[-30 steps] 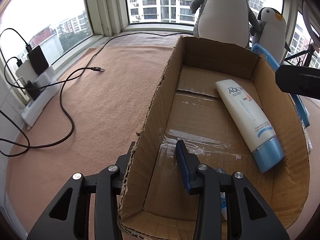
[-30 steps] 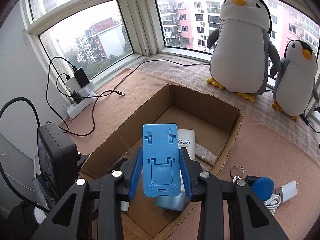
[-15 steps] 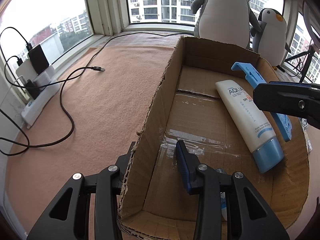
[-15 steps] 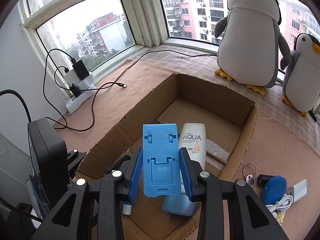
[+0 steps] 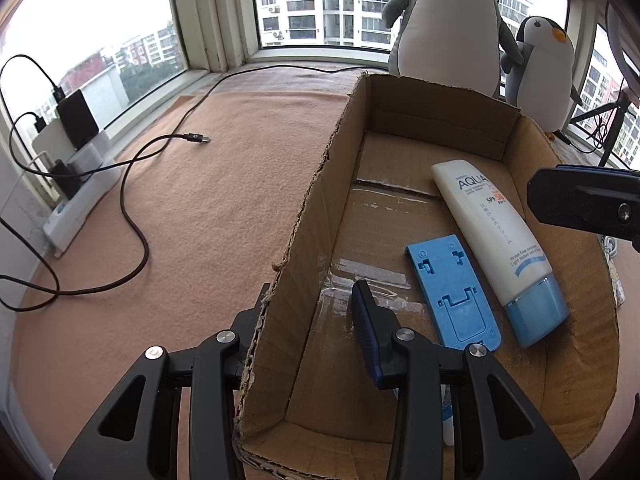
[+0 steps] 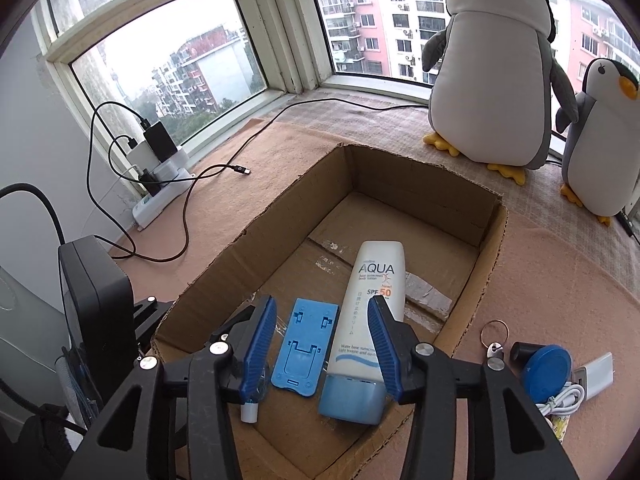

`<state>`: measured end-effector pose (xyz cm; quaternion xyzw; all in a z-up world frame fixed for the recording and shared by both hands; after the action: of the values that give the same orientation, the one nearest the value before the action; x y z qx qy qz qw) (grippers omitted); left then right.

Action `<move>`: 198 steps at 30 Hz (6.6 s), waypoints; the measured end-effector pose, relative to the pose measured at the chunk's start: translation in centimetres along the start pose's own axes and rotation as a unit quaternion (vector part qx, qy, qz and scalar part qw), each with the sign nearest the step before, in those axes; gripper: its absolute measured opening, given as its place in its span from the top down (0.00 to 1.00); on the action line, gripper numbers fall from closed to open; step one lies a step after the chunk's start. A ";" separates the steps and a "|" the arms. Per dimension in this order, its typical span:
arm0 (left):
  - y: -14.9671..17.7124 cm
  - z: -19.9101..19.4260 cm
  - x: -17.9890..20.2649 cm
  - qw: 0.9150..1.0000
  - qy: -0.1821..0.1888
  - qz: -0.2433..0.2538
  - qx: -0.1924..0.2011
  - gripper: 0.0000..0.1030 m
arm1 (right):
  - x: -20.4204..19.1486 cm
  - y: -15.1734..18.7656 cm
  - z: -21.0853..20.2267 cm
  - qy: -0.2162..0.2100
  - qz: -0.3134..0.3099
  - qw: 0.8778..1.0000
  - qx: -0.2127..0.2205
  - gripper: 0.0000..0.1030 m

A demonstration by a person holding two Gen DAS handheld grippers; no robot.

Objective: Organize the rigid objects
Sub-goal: 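Lower the phone stand into the box and open the right gripper, then move the right gripper to the patterned lighter and grasp it, then carry the lighter with the right gripper into the box and release, then move the right gripper to the pink lotion tube and grasp it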

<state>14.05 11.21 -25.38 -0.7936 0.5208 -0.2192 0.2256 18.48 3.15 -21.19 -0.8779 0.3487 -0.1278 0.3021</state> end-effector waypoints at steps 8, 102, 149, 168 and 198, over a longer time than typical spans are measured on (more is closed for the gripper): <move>0.0 0.0 0.0 1.000 -0.001 0.002 0.000 0.64 | 1.1 0.9 -1.4 0.011 0.014 1.000 0.007 0.57; 0.0 0.0 0.1 1.000 0.000 0.001 -0.001 0.64 | 12.2 11.0 -10.1 0.122 0.084 0.989 -0.006 0.80; -0.3 0.5 0.2 1.000 0.004 -0.002 0.000 0.64 | 6.9 -0.7 0.3 0.080 0.019 0.997 0.001 0.59; -0.3 0.5 0.2 1.000 0.003 -0.002 0.000 0.64 | 10.0 2.7 -5.8 0.094 0.048 0.994 0.008 0.59; -0.4 0.5 0.3 1.000 0.005 -0.002 0.001 0.64 | 11.9 15.2 -4.9 0.089 0.188 0.974 -0.086 0.62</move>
<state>14.71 11.17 -25.52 -0.7935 0.5199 -0.2243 0.2229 16.84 -15.90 -26.61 -0.8047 0.5423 -0.1160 0.2119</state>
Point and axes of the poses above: each gripper's, at about its wrist camera, not at the fingertips, and z roughly the way its jaws point, x to its right, y to its underside, the point moved 9 cm from there along z, roughly the way its jaws point, and after that the axes turned 14 degrees about -z, right-handed, at the moved point
